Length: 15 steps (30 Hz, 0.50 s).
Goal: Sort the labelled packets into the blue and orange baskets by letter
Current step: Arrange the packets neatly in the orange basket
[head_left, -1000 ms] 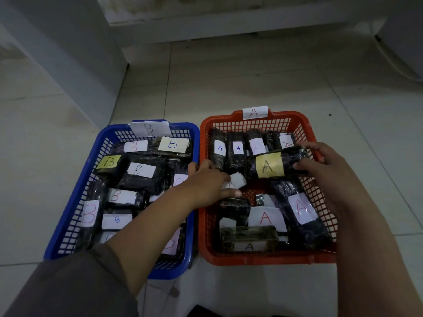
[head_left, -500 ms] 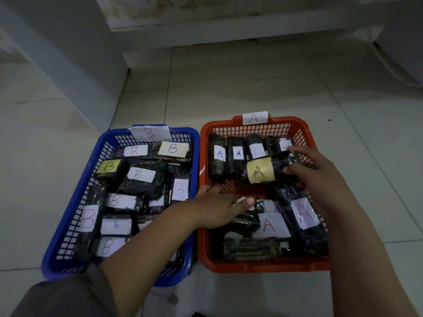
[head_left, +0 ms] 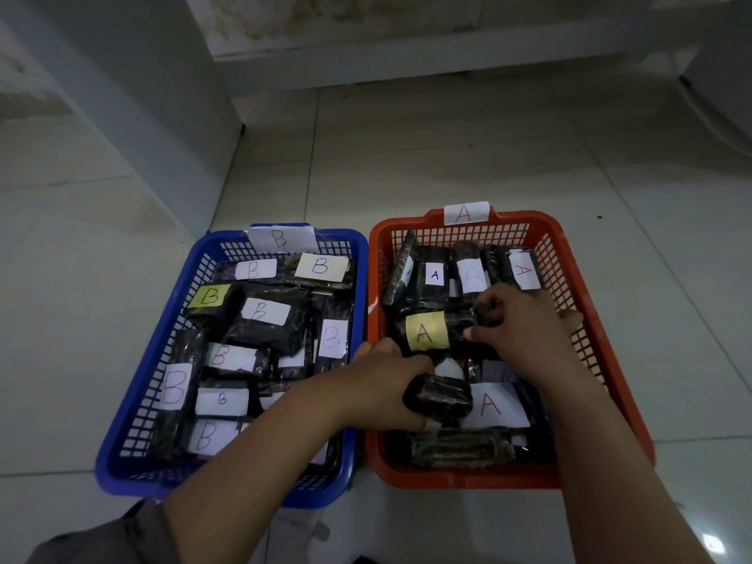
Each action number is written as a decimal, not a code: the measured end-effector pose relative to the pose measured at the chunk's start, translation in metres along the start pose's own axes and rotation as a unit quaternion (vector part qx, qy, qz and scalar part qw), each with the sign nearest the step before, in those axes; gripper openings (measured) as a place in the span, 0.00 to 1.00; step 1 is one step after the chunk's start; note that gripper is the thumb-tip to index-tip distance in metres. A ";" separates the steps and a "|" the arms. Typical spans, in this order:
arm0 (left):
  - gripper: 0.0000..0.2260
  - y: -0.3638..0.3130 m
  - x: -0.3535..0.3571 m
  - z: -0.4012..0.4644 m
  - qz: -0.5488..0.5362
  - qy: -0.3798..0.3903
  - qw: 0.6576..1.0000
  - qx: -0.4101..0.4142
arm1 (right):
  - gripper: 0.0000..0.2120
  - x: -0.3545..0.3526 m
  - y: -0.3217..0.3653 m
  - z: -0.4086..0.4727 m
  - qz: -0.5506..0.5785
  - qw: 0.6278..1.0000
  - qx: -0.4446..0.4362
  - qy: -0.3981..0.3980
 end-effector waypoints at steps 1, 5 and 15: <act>0.21 0.002 0.001 -0.001 -0.004 -0.001 1.000 0.002 | 0.17 -0.002 0.003 -0.001 -0.026 1.000 -0.008 -0.003; 0.21 0.002 0.006 -0.004 -0.015 -0.015 1.000 0.015 | 0.18 -0.011 0.009 -0.004 -0.010 1.000 -0.021 0.020; 0.20 0.000 -0.007 0.001 -0.047 -0.094 0.994 0.031 | 0.12 -0.011 0.015 -0.009 -0.138 0.990 0.024 0.027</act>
Point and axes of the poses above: each hand's wrist, its own z-axis towards the middle knuckle, its own x-axis out of the palm, y = z × x, the point moved 1 cm from there along z, towards the middle knuckle, and after that the axes turned 11 degrees about -x, right-handed, at the moved point
